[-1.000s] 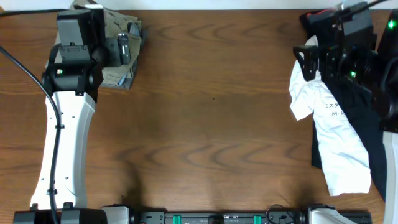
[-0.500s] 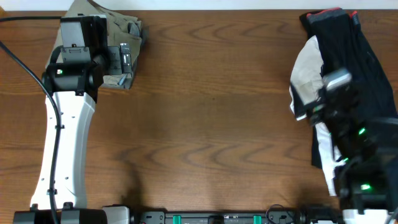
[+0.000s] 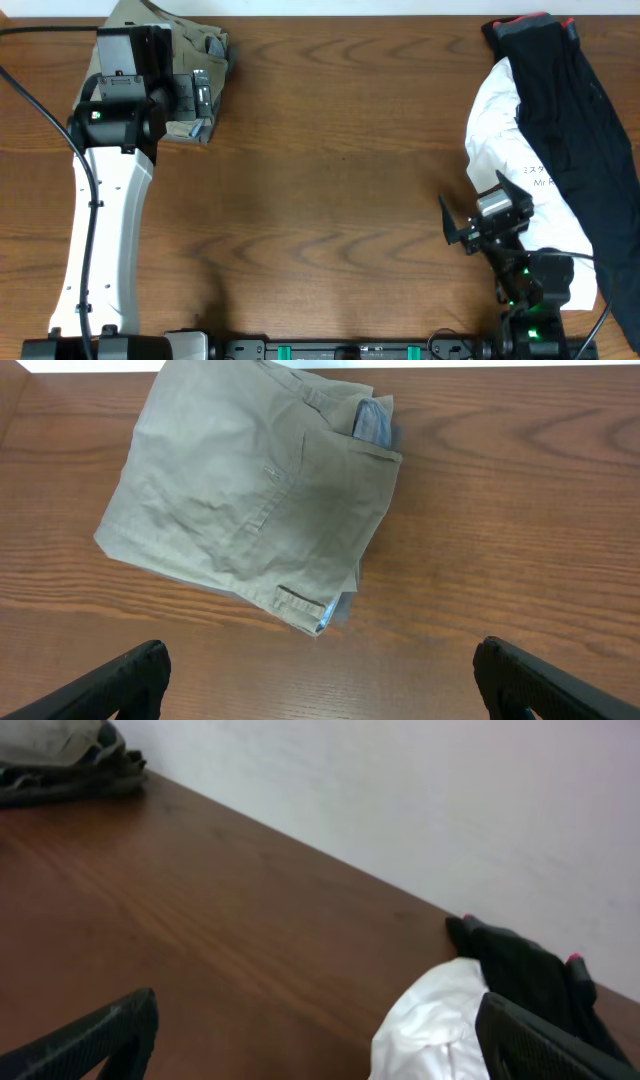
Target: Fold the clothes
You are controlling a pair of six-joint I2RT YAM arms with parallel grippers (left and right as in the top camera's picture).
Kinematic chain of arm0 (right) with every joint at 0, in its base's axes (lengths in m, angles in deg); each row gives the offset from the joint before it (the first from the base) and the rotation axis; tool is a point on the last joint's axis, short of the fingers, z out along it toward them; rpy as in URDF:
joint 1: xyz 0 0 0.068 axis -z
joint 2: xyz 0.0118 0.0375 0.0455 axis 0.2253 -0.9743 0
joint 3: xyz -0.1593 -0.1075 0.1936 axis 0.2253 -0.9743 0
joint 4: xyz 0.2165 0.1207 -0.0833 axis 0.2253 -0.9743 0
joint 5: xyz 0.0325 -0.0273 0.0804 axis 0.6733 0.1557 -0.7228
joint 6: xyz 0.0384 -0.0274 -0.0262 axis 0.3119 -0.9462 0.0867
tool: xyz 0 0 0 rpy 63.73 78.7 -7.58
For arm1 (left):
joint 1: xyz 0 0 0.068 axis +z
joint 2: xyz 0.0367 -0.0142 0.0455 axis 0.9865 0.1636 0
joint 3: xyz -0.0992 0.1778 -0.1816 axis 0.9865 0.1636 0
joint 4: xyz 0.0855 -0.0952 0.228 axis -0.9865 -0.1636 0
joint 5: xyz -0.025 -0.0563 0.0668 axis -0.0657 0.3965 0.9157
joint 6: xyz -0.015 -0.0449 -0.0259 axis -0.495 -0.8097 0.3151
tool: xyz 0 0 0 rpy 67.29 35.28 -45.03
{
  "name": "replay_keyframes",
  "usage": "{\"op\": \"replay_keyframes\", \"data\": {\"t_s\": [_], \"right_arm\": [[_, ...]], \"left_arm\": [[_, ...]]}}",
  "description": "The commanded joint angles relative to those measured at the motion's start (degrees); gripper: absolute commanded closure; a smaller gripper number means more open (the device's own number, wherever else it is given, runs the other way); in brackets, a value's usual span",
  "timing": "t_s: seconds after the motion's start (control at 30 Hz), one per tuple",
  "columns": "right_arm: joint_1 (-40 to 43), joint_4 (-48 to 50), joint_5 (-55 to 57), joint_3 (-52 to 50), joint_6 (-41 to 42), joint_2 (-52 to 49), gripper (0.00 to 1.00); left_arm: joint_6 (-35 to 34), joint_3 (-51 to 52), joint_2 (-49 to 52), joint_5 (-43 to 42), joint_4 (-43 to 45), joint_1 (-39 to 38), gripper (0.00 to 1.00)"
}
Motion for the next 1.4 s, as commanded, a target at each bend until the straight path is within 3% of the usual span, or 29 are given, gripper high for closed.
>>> {"op": "replay_keyframes", "data": {"t_s": [0.0,0.33,0.57,1.0,1.37], "right_arm": [[-0.37,0.33,-0.39,-3.06,-0.59,2.93,0.01],[-5.81,-5.73,13.0,-6.12,9.92,9.16,0.01],[-6.14,-14.64,14.43,-6.12,9.9,12.63,0.01],[-6.12,-14.45,14.82,-6.12,9.88,23.21,0.01],[-6.12,-14.43,14.82,-6.12,9.88,24.3,0.01]], "left_arm": [[-0.28,-0.37,-0.2,0.26,-0.17,-0.02,0.02],[-0.31,-0.37,-0.2,0.26,-0.17,-0.02,0.02],[-0.28,-0.37,-0.2,0.26,-0.17,-0.02,0.02],[-0.28,-0.37,-0.2,0.26,-0.17,-0.02,0.02],[-0.31,-0.37,-0.2,0.26,-0.17,-0.02,0.02]]}}
